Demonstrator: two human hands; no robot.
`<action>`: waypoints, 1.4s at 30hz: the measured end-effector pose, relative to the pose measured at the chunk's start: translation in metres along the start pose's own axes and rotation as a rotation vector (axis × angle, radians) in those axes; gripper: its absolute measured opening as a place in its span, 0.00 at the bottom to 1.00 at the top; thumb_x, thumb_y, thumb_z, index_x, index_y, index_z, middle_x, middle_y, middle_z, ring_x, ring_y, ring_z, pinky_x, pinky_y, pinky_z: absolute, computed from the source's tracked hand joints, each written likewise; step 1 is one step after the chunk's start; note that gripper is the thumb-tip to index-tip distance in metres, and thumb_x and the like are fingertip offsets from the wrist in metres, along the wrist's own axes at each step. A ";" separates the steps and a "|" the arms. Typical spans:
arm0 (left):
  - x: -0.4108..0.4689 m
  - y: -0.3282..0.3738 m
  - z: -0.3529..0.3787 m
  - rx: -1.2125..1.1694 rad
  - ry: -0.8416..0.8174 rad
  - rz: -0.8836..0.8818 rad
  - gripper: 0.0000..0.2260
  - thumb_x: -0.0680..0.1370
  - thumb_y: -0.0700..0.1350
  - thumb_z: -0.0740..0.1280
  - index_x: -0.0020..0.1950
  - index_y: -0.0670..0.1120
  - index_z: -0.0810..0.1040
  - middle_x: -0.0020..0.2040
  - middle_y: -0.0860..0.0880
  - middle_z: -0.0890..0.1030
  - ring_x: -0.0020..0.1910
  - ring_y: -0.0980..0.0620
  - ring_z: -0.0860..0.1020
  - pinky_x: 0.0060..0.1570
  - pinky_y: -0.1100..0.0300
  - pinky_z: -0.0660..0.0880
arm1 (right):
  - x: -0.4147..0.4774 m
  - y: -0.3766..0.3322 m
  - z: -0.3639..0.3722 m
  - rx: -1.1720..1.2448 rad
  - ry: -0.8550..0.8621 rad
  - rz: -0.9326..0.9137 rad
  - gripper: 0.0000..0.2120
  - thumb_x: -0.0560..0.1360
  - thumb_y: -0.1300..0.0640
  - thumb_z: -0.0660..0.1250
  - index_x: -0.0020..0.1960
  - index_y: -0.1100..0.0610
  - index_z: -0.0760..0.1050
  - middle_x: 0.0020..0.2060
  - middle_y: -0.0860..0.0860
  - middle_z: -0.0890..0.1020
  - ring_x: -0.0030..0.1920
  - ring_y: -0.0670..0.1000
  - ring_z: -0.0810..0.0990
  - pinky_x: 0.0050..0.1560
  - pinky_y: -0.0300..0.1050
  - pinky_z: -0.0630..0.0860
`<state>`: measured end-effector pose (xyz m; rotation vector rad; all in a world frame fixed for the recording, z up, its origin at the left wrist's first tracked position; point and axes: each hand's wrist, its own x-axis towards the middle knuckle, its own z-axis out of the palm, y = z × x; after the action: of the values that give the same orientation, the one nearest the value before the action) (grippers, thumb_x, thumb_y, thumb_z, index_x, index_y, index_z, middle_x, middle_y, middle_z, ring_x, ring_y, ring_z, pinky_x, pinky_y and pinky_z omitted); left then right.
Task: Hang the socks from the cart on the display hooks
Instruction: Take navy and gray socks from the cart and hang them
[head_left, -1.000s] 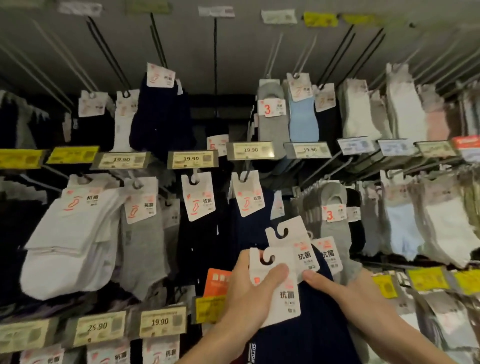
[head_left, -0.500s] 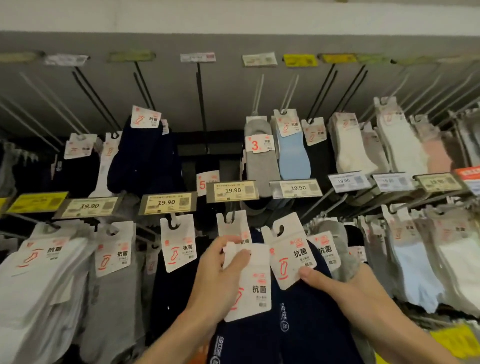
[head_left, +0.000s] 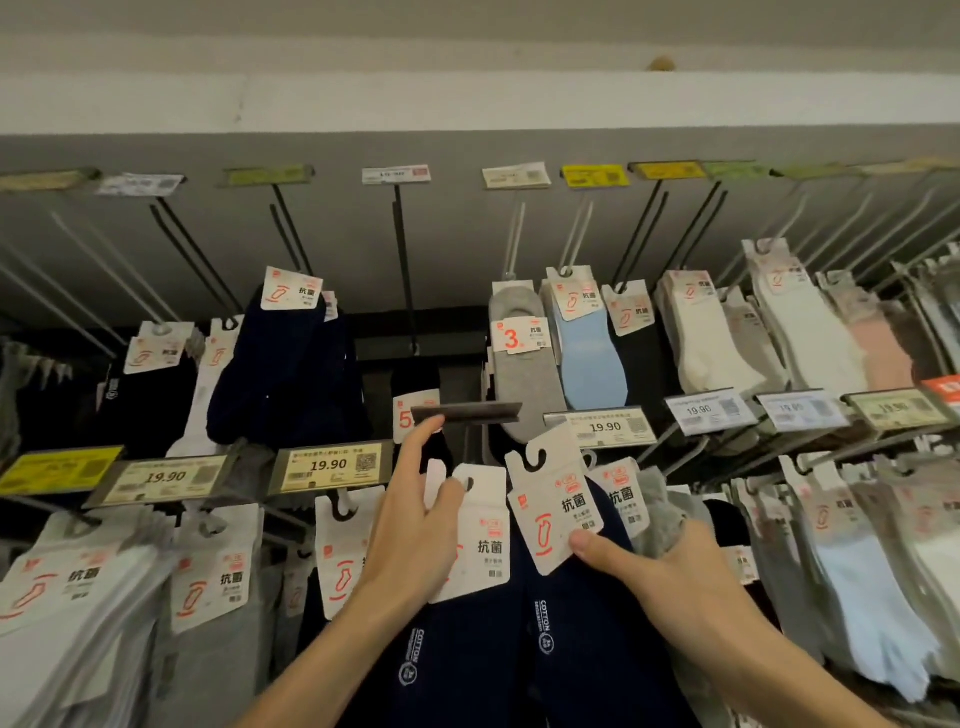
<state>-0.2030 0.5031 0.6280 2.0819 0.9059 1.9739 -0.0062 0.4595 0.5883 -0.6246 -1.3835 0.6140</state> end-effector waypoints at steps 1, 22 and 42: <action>0.005 -0.003 0.001 0.021 0.015 0.014 0.24 0.83 0.42 0.60 0.68 0.71 0.63 0.32 0.49 0.80 0.28 0.49 0.77 0.27 0.59 0.72 | 0.002 0.000 0.001 -0.002 0.004 0.005 0.10 0.72 0.63 0.75 0.51 0.52 0.83 0.42 0.46 0.88 0.43 0.45 0.86 0.38 0.37 0.81; 0.028 -0.038 0.027 0.353 0.116 0.168 0.38 0.82 0.39 0.61 0.74 0.73 0.42 0.30 0.46 0.78 0.26 0.49 0.76 0.28 0.47 0.77 | 0.026 0.015 0.004 -0.147 -0.002 -0.085 0.13 0.72 0.55 0.77 0.55 0.47 0.81 0.47 0.41 0.87 0.48 0.44 0.86 0.52 0.49 0.83; -0.011 -0.003 0.007 0.301 -0.051 0.008 0.26 0.82 0.46 0.64 0.78 0.58 0.60 0.53 0.55 0.75 0.50 0.57 0.75 0.47 0.61 0.72 | 0.008 0.017 -0.003 0.006 -0.134 0.057 0.09 0.73 0.58 0.75 0.54 0.52 0.84 0.47 0.48 0.88 0.49 0.49 0.87 0.49 0.45 0.82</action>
<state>-0.1967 0.5023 0.6165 2.2798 1.2536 1.8763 -0.0033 0.4770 0.5817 -0.6286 -1.4924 0.7162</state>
